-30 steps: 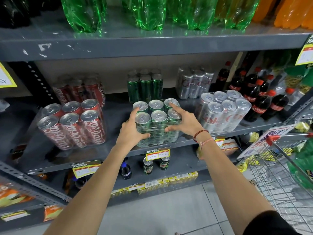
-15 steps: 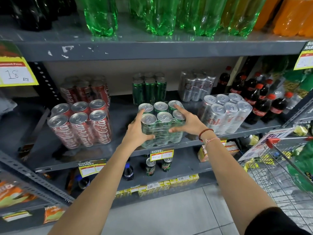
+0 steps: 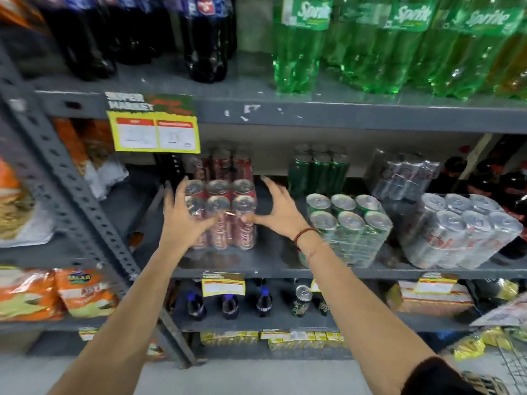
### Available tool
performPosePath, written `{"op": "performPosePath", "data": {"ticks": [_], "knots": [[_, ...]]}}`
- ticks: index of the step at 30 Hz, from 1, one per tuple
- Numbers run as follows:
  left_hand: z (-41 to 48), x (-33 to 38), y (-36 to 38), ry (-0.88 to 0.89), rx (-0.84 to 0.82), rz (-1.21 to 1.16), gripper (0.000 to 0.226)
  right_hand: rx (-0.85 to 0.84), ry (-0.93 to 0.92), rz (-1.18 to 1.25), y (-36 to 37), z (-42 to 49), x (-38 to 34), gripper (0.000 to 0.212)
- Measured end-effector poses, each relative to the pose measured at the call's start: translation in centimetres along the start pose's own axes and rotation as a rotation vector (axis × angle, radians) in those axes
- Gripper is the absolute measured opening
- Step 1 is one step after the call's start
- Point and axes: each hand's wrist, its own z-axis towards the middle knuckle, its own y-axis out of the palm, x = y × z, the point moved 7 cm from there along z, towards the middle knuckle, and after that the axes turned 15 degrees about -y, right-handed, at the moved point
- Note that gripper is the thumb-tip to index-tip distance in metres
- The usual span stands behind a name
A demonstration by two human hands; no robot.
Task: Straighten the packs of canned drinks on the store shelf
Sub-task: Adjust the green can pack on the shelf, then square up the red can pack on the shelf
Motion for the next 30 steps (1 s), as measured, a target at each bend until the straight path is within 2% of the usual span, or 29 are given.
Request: {"op": "performPosePath", "data": {"ticks": [4,7,11,30], "knots": [[1.9,-3.2,0.4,-0.116,-0.185,-0.070,0.109,-0.090,0.090,0.046,4.7,1.6,1.1,0.110],[2.4,-4.0,1.4,-0.136,-0.299,-0.055,0.107,-0.024,0.119,0.054,5.9,1.9,1.4,0.109],[2.4,-4.2,1.6,-0.135,-0.300,-0.084,0.103,0.074,0.149,0.071,5.8,1.8,1.3,0.104],[-2.0,-4.2,-0.6,-0.128,-0.292,-0.071,0.100,0.049,0.101,0.044,5.7,-2.1,-0.7,0.101]]}}
